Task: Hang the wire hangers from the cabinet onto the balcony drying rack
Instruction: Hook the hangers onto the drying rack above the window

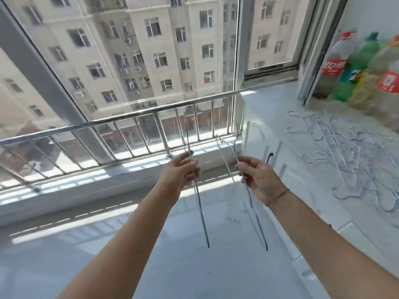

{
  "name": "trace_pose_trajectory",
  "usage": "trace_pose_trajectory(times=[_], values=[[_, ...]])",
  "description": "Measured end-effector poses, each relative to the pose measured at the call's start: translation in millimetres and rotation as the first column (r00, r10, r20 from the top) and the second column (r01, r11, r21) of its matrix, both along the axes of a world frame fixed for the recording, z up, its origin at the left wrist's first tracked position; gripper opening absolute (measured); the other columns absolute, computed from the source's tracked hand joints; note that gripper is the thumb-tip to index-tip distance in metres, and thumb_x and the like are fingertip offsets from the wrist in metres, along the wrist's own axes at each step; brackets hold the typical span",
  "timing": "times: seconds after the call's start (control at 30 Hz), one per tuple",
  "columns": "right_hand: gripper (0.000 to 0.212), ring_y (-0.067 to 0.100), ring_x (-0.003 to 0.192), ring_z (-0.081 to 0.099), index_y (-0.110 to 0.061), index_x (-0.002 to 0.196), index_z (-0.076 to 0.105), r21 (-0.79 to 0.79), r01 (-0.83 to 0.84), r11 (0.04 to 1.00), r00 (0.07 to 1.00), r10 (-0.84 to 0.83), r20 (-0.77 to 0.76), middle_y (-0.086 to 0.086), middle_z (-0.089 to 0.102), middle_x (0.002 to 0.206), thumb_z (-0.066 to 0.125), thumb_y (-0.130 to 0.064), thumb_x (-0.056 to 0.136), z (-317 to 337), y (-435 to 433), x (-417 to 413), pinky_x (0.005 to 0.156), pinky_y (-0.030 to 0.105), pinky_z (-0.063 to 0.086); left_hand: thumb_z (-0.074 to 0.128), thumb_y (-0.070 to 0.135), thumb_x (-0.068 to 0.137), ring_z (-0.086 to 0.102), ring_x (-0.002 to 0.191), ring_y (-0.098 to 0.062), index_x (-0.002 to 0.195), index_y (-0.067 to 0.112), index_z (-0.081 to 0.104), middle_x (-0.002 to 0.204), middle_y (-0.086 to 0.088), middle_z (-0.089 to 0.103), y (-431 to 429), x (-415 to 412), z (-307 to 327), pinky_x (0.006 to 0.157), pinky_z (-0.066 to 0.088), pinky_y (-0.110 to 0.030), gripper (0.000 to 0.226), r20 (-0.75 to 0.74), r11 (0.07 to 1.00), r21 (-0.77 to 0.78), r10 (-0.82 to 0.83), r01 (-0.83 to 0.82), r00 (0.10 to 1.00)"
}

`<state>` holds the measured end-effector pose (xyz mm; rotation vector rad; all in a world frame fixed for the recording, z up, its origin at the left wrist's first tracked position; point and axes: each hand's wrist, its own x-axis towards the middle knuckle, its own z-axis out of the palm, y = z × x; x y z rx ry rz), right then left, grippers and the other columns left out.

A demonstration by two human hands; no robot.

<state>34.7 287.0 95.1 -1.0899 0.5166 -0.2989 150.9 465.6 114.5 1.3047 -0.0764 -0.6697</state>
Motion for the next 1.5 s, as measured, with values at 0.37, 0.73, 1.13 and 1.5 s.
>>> trace_pose_trajectory(times=[0.37, 0.73, 1.13, 1.5], values=[[0.019, 0.002, 0.048, 0.05, -0.012, 0.095, 0.065, 0.092, -0.396, 0.914, 0.918, 0.39, 0.076, -0.006, 0.062, 0.058, 0.058, 0.002, 0.083, 15, 296, 90, 0.045, 0.011, 0.04, 0.055, 0.001, 0.088, 0.058, 0.067, -0.011, 0.099, 0.016, 0.064, 0.081, -0.001, 0.062, 316, 5, 25, 0.063, 0.047, -0.019, 0.02, 0.075, 0.945, 0.033, 0.323, -0.326, 0.944], [0.019, 0.002, 0.047, 0.047, -0.01, 0.096, 0.065, 0.068, -0.688, 0.723, 0.725, 0.68, 0.11, -0.004, 0.058, 0.06, 0.058, 0.003, 0.083, 30, 537, 152, 0.046, 0.011, 0.037, 0.055, 0.0, 0.088, 0.055, 0.061, -0.008, 0.109, 0.016, 0.065, 0.078, 0.004, 0.061, 551, -4, 32, 0.063, 0.041, -0.02, 0.028, 0.127, 0.763, 0.059, 0.634, -0.644, 0.763], [0.018, 0.002, 0.048, 0.045, -0.015, 0.089, 0.068, -0.001, -0.843, 0.537, 0.529, 0.831, 0.171, -0.01, 0.058, 0.055, 0.059, 0.0, 0.083, 58, 753, 270, 0.051, 0.012, 0.036, 0.055, -0.005, 0.087, 0.043, 0.064, -0.012, 0.104, 0.008, 0.067, 0.076, -0.004, 0.05, 734, 66, 54, 0.066, 0.041, -0.019, 0.024, 0.13, 0.537, -0.006, 0.837, -0.843, 0.532], [0.023, 0.002, 0.05, 0.047, -0.008, 0.103, 0.066, -0.116, -0.896, 0.428, 0.397, 0.891, 0.222, -0.001, 0.057, 0.068, 0.062, -0.002, 0.082, 112, 939, 392, 0.055, 0.017, 0.035, 0.055, -0.006, 0.087, 0.058, 0.056, -0.001, 0.09, 0.007, 0.068, 0.062, 0.008, 0.068, 898, 156, 111, 0.064, 0.045, -0.015, 0.018, 0.205, 0.363, -0.06, 0.916, -0.93, 0.344]])
